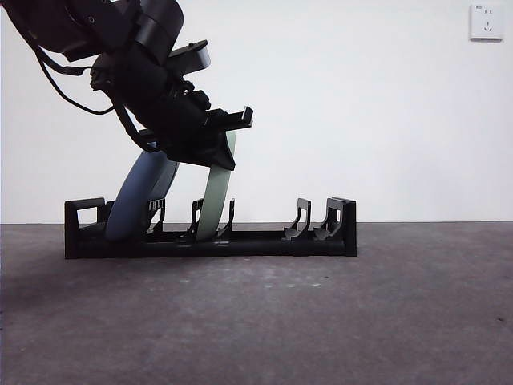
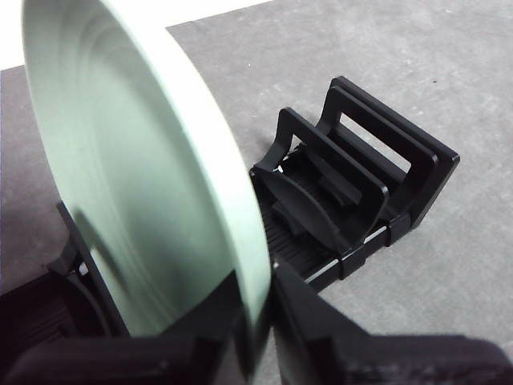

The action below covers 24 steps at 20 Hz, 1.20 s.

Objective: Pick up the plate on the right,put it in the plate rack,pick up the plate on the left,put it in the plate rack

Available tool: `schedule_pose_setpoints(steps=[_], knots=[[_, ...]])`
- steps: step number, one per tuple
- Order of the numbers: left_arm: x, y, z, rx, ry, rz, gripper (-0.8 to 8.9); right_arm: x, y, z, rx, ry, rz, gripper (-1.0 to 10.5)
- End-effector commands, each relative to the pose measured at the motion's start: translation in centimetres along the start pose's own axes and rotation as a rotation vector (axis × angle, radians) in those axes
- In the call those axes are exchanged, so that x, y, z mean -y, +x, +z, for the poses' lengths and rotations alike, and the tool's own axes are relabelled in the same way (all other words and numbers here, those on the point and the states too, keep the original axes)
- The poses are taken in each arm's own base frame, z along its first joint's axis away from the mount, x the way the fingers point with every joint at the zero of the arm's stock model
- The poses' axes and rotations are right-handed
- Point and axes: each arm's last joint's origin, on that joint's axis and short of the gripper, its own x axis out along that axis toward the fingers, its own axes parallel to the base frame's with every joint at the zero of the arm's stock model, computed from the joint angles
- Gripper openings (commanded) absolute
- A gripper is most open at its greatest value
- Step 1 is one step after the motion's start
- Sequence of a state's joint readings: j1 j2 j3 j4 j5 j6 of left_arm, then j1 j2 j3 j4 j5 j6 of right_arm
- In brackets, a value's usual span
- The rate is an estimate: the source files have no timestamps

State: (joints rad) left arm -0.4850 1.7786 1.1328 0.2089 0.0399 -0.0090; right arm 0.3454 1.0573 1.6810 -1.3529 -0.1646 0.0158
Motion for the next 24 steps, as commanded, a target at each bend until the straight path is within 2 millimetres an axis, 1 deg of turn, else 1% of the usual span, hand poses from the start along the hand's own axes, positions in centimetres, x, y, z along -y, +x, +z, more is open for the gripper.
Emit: schedule_pose_setpoints(steps=[1,2,4,5,9,11,15,18,20,24], knots=[[-0.2,0.2,-0.4,-0.016,0.018,0.018,0.04,0.0,0.0,-0.2,-0.02,-0.01,0.004,3.5],[-0.2,0.2,-0.4,-0.02,0.017,0.017,0.39,0.0,0.0,-0.2,-0.02,-0.01,0.004,3.5],[-0.2,0.2,-0.4,-0.02,0.017,0.005,1.87,0.0,0.0,-0.2,-0.02,-0.01,0.004,3.5],[-0.1,0.2,-0.4,-0.019,0.017,-0.005,2.28,0.0,0.0,-0.2,-0.02,-0.011,0.004,3.5],[0.0,-0.2,-0.1,-0.011,0.009,-0.02,2.28,0.0,0.0,-0.2,-0.02,-0.015,0.003,3.5],[0.2,-0.7,0.3,-0.008,0.011,-0.039,2.28,0.0,0.0,-0.2,-0.02,-0.017,0.004,3.5],[0.4,-2.7,1.7,0.004,0.013,-0.05,2.28,0.0,0.0,-0.2,-0.02,-0.021,0.004,3.5],[0.6,-5.7,3.2,-0.003,0.013,-0.052,2.28,0.0,0.0,-0.2,-0.02,-0.027,0.004,3.5],[0.8,-8.5,4.1,-0.024,0.011,-0.089,2.26,-0.1,0.0,-0.2,-0.02,-0.048,0.021,3.5],[1.4,-15.7,5.3,-0.073,0.003,-0.209,2.2,-0.5,0.0,-0.2,-0.016,-0.097,0.172,3.4]])
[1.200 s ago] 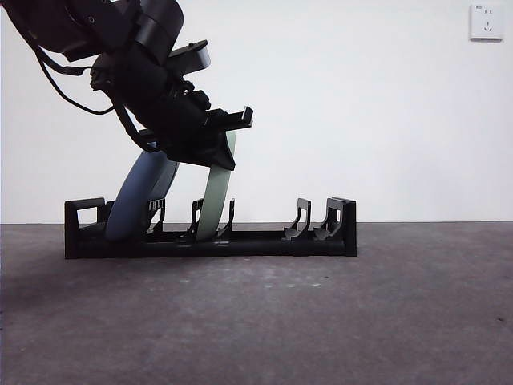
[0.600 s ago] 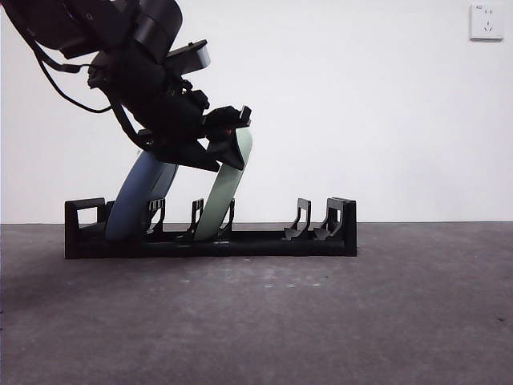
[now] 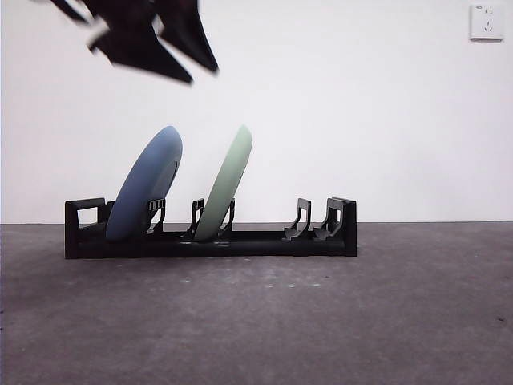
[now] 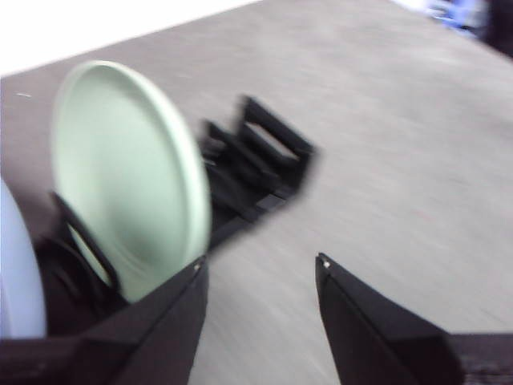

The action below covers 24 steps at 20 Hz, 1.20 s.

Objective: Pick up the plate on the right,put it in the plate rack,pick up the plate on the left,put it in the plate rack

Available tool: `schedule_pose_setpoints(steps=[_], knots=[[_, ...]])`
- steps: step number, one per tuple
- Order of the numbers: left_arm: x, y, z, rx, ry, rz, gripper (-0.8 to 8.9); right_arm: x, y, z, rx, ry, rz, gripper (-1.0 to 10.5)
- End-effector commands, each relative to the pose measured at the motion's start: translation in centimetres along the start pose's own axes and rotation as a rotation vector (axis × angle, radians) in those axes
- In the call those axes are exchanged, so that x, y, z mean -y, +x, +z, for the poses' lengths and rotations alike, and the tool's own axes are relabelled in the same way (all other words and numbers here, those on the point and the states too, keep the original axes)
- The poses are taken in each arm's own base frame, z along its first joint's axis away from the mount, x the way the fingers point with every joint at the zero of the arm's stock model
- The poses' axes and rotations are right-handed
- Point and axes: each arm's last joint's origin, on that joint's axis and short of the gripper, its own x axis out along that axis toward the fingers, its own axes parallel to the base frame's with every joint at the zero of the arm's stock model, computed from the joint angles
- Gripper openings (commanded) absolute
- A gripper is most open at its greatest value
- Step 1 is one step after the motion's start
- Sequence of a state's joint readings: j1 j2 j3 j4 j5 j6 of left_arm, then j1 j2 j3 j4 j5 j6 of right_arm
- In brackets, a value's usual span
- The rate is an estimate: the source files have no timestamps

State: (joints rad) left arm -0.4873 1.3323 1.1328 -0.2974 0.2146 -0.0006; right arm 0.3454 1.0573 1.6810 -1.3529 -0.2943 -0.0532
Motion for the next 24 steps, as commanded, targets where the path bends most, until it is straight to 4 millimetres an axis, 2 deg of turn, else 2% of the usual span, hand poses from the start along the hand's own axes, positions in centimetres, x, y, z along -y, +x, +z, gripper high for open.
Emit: schedule_pose_setpoints(steps=[1,5,9,11,13,15,17,20,24], knots=[[1.1,-4.2,0.0,-0.019,0.0,-0.036,2.2,-0.2,0.1,-0.2,-0.018,-0.032,0.063,3.4],[2.7,-11.6,-1.0,-0.022,-0.001,-0.035,2.2,-0.3,0.2,-0.3,-0.021,-0.046,0.109,3.4],[3.8,-16.6,-2.6,-0.011,0.001,-0.035,2.2,-0.2,0.7,-0.5,-0.037,-0.039,0.133,3.3],[4.1,-18.1,-3.4,-0.011,0.001,-0.035,2.2,-0.1,1.0,-0.6,-0.051,-0.038,0.135,2.4],[4.3,-19.1,-3.8,-0.005,0.003,-0.035,1.89,0.0,1.5,-0.8,-0.07,-0.034,0.137,2.0],[4.4,-19.5,-4.0,-0.001,0.01,-0.034,-0.24,0.2,2.3,-1.2,-0.101,-0.036,0.14,0.9],[4.4,-19.5,-4.0,0.001,0.011,-0.035,-0.07,0.4,3.0,-1.6,-0.129,-0.031,0.143,-0.2],[4.3,-19.3,-4.0,-0.005,0.009,-0.035,-0.07,0.7,4.1,-2.2,-0.173,-0.03,0.165,-0.1],[4.3,-19.2,-3.9,-0.007,0.009,-0.031,-0.04,0.8,4.3,-2.3,-0.184,0.001,0.162,0.0]])
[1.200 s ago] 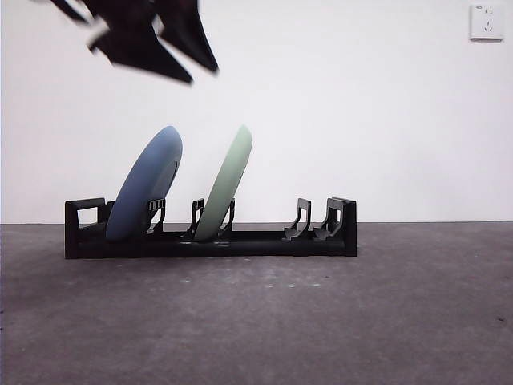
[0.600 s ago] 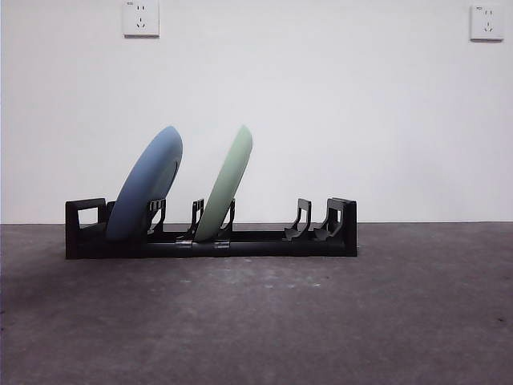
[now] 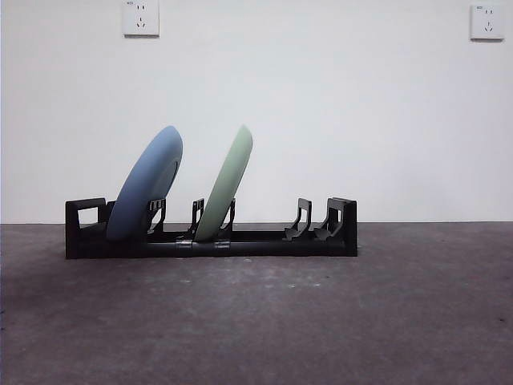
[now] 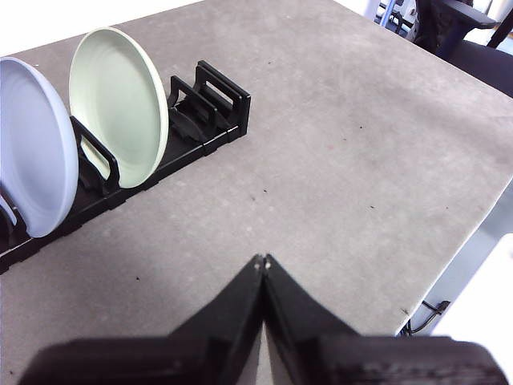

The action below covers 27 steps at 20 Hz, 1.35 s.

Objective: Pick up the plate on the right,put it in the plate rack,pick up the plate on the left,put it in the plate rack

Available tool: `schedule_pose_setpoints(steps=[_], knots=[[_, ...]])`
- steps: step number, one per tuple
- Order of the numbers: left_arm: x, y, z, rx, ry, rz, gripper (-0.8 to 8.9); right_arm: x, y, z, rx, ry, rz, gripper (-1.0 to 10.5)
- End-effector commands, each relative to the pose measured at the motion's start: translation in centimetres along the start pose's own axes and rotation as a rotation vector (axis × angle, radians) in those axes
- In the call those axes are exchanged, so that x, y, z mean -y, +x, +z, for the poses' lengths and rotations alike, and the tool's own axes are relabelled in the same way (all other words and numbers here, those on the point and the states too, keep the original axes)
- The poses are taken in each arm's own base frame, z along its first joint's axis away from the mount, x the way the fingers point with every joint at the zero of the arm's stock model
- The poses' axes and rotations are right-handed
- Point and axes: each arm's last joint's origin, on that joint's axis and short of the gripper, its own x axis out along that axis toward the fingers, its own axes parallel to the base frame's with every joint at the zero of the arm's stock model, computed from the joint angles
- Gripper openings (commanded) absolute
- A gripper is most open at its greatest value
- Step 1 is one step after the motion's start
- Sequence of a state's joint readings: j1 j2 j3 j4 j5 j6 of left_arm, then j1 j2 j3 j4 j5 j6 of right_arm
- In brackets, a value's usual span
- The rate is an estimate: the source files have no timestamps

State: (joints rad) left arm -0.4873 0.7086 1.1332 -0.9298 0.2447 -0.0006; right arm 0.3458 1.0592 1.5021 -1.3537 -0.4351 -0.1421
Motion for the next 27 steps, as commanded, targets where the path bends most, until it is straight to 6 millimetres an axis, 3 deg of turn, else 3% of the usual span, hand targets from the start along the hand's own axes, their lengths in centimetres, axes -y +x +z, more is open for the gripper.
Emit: schedule_pose_setpoints(steps=[1,14,19,23,27], knots=[[0.0,0.1,0.0,-0.001,0.01,0.002,-0.04,0.0,0.2,-0.3,-0.027,0.026,0.007,0.0],[-0.3,1.0,0.2,-0.032,0.011,0.012,-0.04,0.0,0.2,-0.3,-0.026,0.021,0.006,0.0],[-1.0,2.2,1.7,0.054,0.103,0.139,-0.04,0.0,0.2,-0.3,-0.026,0.021,0.006,0.0],[-2.6,0.0,2.9,0.273,0.256,0.301,-0.04,0.0,0.2,-0.3,-0.026,0.021,0.006,0.0],[-3.8,-1.8,0.0,0.377,0.337,0.523,-0.04,0.0,0.2,-0.3,-0.026,0.021,0.006,0.0]])
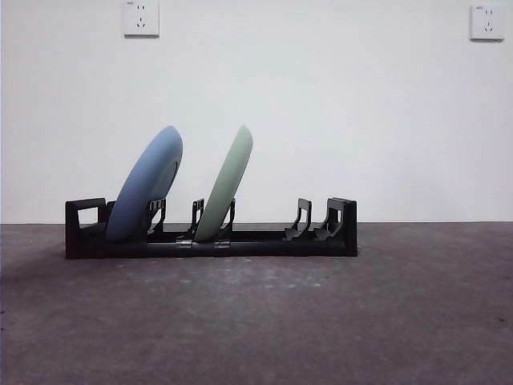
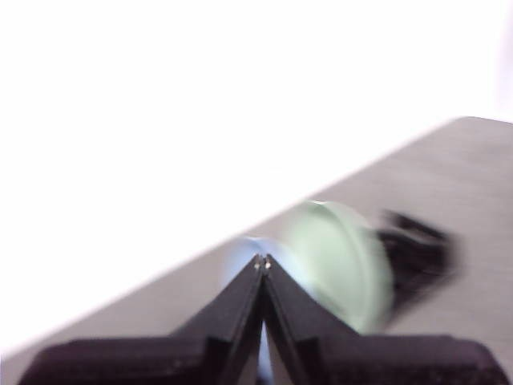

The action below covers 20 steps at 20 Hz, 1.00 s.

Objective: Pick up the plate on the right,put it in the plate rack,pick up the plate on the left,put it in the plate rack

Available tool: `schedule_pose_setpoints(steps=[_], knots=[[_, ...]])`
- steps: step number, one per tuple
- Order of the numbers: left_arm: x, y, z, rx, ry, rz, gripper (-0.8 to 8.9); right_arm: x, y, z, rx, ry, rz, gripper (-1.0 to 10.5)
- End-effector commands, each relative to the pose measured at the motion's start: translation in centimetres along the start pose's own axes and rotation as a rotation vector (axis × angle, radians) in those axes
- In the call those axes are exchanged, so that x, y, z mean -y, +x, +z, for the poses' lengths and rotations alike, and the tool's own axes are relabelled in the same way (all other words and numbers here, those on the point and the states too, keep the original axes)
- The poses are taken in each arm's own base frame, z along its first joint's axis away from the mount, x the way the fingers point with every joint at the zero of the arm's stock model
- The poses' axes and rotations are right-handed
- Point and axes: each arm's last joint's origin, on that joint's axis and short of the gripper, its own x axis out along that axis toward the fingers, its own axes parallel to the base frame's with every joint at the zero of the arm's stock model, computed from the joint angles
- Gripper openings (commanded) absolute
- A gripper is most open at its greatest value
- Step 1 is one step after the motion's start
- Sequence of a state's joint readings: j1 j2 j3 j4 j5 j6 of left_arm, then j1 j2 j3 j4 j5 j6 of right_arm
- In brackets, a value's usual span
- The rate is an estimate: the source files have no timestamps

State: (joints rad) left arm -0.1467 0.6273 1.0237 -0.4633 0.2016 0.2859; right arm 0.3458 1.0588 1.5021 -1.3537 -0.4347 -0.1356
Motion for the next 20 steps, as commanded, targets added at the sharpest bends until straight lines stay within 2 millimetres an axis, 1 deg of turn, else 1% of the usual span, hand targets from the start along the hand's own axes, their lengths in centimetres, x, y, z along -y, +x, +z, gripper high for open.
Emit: schedule_pose_setpoints(steps=[1,3,5,7,9,13,15,17,19,20], knots=[[-0.1,-0.8,-2.7,-0.019,0.097,0.144,-0.04,0.0,0.2,-0.3,-0.027,0.015,0.007,0.0],[0.3,-1.2,-5.6,-0.043,0.101,0.212,-0.04,0.0,0.2,-0.3,-0.027,0.015,0.007,0.0],[1.0,-1.4,-8.6,-0.062,0.095,0.23,-0.04,0.0,0.2,-0.3,-0.027,0.015,0.007,0.0],[1.7,-1.1,-11.3,-0.055,0.083,0.242,-0.04,0.0,0.2,-0.3,-0.027,0.015,0.007,0.0],[2.3,-0.6,-14.1,-0.022,0.019,0.251,-0.04,0.0,0.2,-0.3,-0.026,0.015,0.007,0.0],[3.6,0.0,-19.0,0.001,-0.083,0.256,-0.04,0.0,0.2,-0.3,-0.027,0.015,0.007,0.0],[4.0,0.2,-21.1,-0.017,-0.136,0.278,-0.04,0.0,0.2,-0.3,-0.027,0.015,0.007,0.0],[4.3,0.3,-22.7,-0.03,-0.179,0.32,-0.04,0.0,0.2,-0.3,-0.027,0.015,0.007,0.0],[4.6,0.3,-23.8,-0.048,-0.213,0.353,-0.04,0.0,0.2,-0.3,-0.027,0.015,0.007,0.0],[4.6,0.3,-24.1,-0.071,-0.22,0.354,-0.04,0.0,0.2,-0.3,-0.027,0.015,0.006,0.0]])
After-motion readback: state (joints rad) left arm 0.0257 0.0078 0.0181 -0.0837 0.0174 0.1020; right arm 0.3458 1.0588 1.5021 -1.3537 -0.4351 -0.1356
